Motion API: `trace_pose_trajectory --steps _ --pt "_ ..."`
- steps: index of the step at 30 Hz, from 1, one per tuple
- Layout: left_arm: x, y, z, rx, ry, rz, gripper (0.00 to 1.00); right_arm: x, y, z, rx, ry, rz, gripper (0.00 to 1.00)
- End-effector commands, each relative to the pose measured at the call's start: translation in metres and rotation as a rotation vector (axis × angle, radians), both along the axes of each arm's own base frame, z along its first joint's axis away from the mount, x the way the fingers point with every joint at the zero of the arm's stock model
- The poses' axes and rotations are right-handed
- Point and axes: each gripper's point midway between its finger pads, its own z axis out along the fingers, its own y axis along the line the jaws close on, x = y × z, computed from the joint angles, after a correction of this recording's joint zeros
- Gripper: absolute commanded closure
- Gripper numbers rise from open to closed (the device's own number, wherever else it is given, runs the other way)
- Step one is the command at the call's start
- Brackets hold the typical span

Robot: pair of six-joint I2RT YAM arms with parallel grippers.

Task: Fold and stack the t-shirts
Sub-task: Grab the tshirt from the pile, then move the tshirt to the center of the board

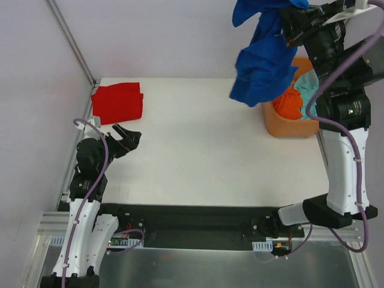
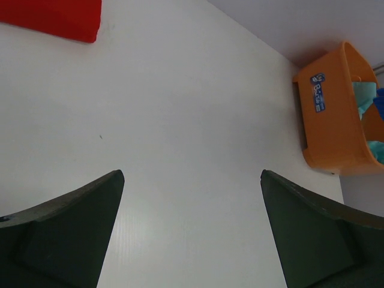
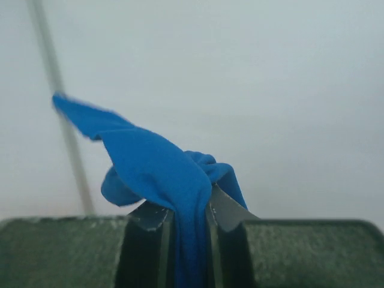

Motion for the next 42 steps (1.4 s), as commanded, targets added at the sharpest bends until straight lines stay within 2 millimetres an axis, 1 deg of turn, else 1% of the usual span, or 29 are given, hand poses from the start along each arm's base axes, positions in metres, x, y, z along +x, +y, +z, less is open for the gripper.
trace_pose_trajectory --steps 1,3,5,6,7,8,9,10,11,12,13,14,15,16,17,18,19,20,22,25,29,31,32,33,35,36,37,40,42 --pt "-0.006 -0.018 0.003 -0.086 0.004 -0.082 0.01 -0.079 0.049 0.062 0.135 -0.214 0.301 0.99" --pt "-0.008 -0.022 0.004 -0.105 0.012 -0.097 0.01 -0.096 0.071 0.064 0.176 -0.201 0.411 0.99" --pt "-0.010 -0.023 0.004 -0.113 0.020 -0.102 0.01 -0.095 0.084 0.056 0.182 -0.172 0.442 0.99" --pt "-0.011 -0.023 0.003 -0.120 0.031 -0.099 0.01 -0.084 0.096 0.038 0.186 -0.106 0.462 0.99" --pt "-0.012 -0.023 0.003 -0.124 0.037 -0.096 0.01 -0.081 0.098 0.028 0.188 -0.077 0.462 0.99" --pt "-0.015 -0.022 -0.002 -0.125 0.063 -0.086 0.01 -0.071 0.103 0.010 0.179 -0.025 0.450 0.99" --pt "-0.016 -0.017 -0.005 -0.124 0.077 -0.055 0.01 -0.042 0.108 -0.035 0.167 0.087 0.384 0.98" --pt "-0.016 -0.013 -0.008 -0.120 0.094 -0.030 0.01 -0.036 0.102 -0.058 0.166 0.140 0.335 0.95" --pt "-0.021 -0.009 -0.018 -0.116 0.142 -0.001 0.01 -0.023 0.098 -0.091 0.150 0.221 0.273 0.94" --pt "-0.022 -0.005 -0.021 -0.115 0.161 0.026 0.01 0.006 0.087 -0.161 0.124 0.361 0.120 0.90" --pt "-0.022 0.003 -0.028 -0.101 0.186 0.073 0.01 0.008 0.074 -0.190 0.114 0.422 0.045 0.89" --pt "-0.025 0.005 -0.035 -0.095 0.223 0.089 0.01 0.018 0.053 -0.231 0.095 0.511 -0.097 0.87" --pt "-0.026 0.008 -0.040 -0.092 0.244 0.109 0.01 0.024 0.041 -0.271 0.063 0.590 -0.178 0.85" --pt "-0.026 0.011 -0.044 -0.087 0.260 0.128 0.01 0.028 0.032 -0.327 0.026 0.708 -0.253 0.81" --pt "-0.026 0.011 -0.050 -0.088 0.290 0.133 0.01 0.025 0.019 -0.366 -0.039 0.807 -0.323 0.77" --pt "-0.027 0.011 -0.055 -0.091 0.312 0.136 0.01 0.025 0.006 -0.390 -0.071 0.879 -0.380 0.69" --pt "-0.027 0.008 -0.059 -0.098 0.337 0.121 0.01 0.018 -0.004 -0.422 -0.155 1.005 -0.437 0.61" --pt "-0.026 0.006 -0.068 -0.105 0.376 0.116 0.01 0.017 -0.014 -0.431 -0.195 1.044 -0.499 0.57" --pt "-0.026 0.002 -0.078 -0.117 0.422 0.100 0.01 0.015 -0.020 -0.453 -0.300 1.132 -0.544 0.04" --pt "-0.025 -0.007 -0.091 -0.143 0.503 0.062 0.01 0.009 -0.023 -0.463 -0.405 1.187 -0.558 0.04" --pt "-0.021 -0.020 -0.105 -0.161 0.596 -0.002 0.01 0.011 -0.022 -0.463 -0.421 1.174 -0.560 0.04" --pt "-0.020 -0.029 -0.107 -0.144 0.622 -0.040 0.01 0.020 -0.013 -0.463 -0.420 1.169 -0.531 0.04" --pt "-0.019 -0.034 -0.115 -0.131 0.658 -0.051 0.01 0.023 -0.010 -0.464 -0.421 1.174 -0.524 0.04" --pt "-0.017 -0.037 -0.115 -0.109 0.663 -0.056 0.01 0.032 -0.005 -0.464 -0.425 1.178 -0.526 0.04" --pt "-0.020 -0.054 -0.126 -0.075 0.721 -0.109 0.02 0.038 -0.004 -0.468 -0.470 1.190 -0.534 0.04" --pt "-0.022 -0.058 -0.131 -0.072 0.745 -0.120 0.04 0.046 -0.002 -0.471 -0.478 1.194 -0.544 0.04" --pt "-0.026 -0.065 -0.140 -0.059 0.783 -0.140 0.06 0.048 -0.001 -0.474 -0.488 1.200 -0.555 0.04" --pt "-0.031 -0.072 -0.158 -0.056 0.855 -0.144 0.12 0.060 -0.002 -0.481 -0.510 1.207 -0.597 0.04" --pt "-0.027 -0.077 -0.163 -0.055 0.866 -0.149 0.19 0.066 -0.002 -0.490 -0.523 1.226 -0.606 0.04"
